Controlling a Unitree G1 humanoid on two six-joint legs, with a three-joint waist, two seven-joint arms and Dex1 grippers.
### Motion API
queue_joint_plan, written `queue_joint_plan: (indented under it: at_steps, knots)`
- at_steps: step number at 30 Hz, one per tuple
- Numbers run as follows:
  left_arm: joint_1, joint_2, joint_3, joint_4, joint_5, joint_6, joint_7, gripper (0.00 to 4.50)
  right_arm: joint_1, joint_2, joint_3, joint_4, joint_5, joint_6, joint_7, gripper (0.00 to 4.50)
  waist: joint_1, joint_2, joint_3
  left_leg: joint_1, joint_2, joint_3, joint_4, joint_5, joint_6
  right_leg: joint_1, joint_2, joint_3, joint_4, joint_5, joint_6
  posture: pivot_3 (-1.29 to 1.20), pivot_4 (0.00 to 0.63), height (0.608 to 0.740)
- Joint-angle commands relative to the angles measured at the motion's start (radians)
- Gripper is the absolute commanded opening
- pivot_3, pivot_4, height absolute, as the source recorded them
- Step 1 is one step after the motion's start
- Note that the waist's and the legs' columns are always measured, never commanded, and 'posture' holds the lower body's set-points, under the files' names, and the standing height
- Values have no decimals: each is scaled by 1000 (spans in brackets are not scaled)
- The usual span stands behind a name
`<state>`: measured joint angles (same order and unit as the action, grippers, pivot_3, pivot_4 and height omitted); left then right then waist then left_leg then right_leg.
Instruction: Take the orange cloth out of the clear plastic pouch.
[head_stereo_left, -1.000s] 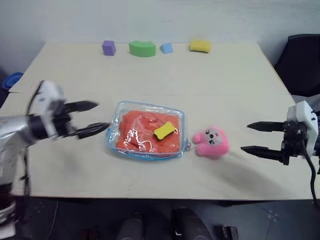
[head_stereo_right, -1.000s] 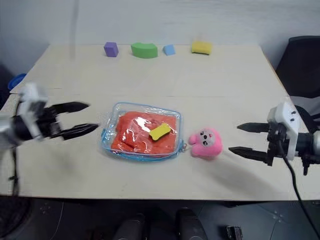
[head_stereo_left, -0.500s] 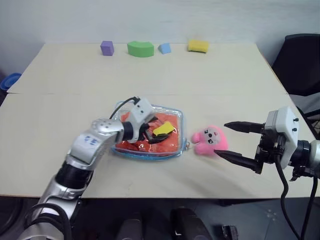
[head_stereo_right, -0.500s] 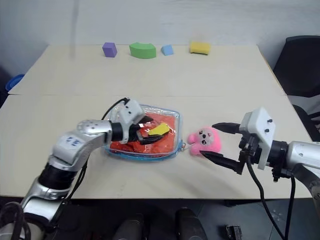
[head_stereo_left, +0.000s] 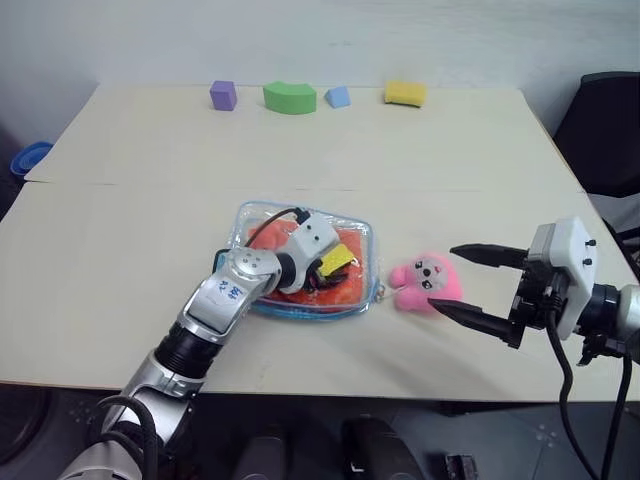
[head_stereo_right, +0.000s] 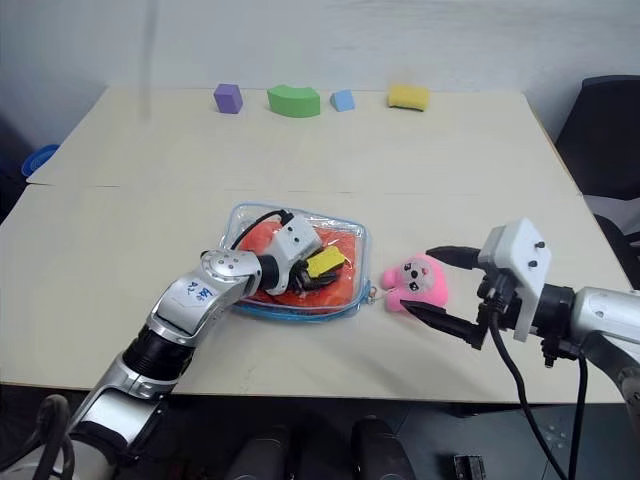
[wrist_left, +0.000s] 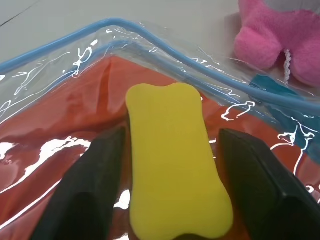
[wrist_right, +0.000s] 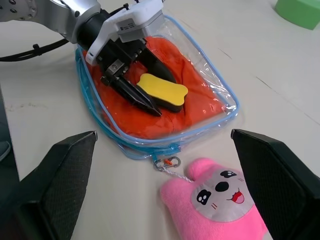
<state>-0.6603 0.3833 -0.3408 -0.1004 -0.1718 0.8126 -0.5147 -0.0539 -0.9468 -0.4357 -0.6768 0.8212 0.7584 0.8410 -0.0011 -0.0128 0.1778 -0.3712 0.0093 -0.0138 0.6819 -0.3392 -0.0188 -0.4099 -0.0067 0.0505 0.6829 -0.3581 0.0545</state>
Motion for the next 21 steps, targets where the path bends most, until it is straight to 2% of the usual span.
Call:
queue_joint_plan:
  at_steps: [1,2,5,10,13,19,21]
  knots:
    - [13,24,91,-67,-12,26,7,1801,-40,-13,29,9,-7,-44,24,4500,-2,0,0,0,0,0,0,0,0,0,0,0,0,0,0,0,150,740]
    - [18,28,140,-80,-28,40,16,1626,-55,-13,46,19,-12,-51,32,4500,-2,0,0,0,0,0,0,0,0,0,0,0,0,0,0,0,150,740]
    - [30,37,283,-110,-71,82,44,1626,-96,-14,85,46,-22,-66,54,4500,0,0,0,0,1,0,0,0,0,0,0,0,0,0,0,0,150,740]
    - [84,158,609,-69,-80,83,125,1626,-220,5,211,119,-58,-104,109,4500,-6,-1,1,0,1,0,0,0,0,-1,0,0,1,0,0,0,150,740]
    - [178,257,721,27,-32,16,161,1626,-293,35,289,154,-78,-127,138,4500,-16,-1,1,1,1,-1,-1,0,0,-1,0,-1,0,0,0,0,150,740]
    - [309,318,824,236,-7,-165,186,1626,-416,97,430,240,-144,-179,205,4500,-3,-3,1,0,1,-3,-1,-1,1,-1,-2,-3,-2,0,0,0,150,740]
    - [336,318,840,260,-14,-205,187,2286,-447,108,455,274,-167,-195,228,4500,7,-4,0,-1,0,-4,0,-1,1,-1,-4,-5,-3,0,0,0,150,740]
